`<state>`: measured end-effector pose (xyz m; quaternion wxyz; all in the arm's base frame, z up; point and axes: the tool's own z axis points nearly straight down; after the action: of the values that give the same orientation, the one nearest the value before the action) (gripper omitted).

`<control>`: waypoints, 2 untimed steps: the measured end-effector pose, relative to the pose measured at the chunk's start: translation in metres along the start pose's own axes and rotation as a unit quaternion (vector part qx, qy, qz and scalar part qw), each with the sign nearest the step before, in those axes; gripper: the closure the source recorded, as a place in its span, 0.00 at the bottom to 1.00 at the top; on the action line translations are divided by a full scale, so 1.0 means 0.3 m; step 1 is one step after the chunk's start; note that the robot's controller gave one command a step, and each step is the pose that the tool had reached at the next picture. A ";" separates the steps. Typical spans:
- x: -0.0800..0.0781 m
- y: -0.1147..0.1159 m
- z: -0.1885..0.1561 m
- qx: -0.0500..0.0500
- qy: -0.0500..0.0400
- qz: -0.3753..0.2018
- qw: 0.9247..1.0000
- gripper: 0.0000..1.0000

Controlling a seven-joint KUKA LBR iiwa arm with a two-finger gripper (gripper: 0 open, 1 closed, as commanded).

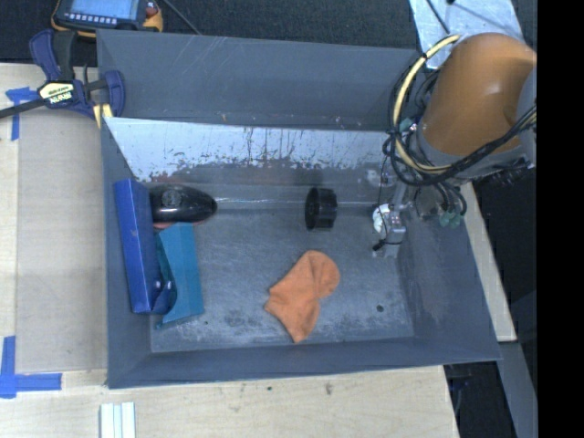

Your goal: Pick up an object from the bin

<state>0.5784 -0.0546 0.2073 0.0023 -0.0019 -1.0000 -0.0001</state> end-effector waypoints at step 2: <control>0.047 0.140 0.077 0.002 -0.006 -0.010 1.000 0.00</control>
Offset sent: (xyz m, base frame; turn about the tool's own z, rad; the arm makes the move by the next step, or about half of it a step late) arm -0.0299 0.0869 -0.0509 -0.0461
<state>0.5643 -0.0126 0.1841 -0.0038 0.0082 -1.0000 0.0014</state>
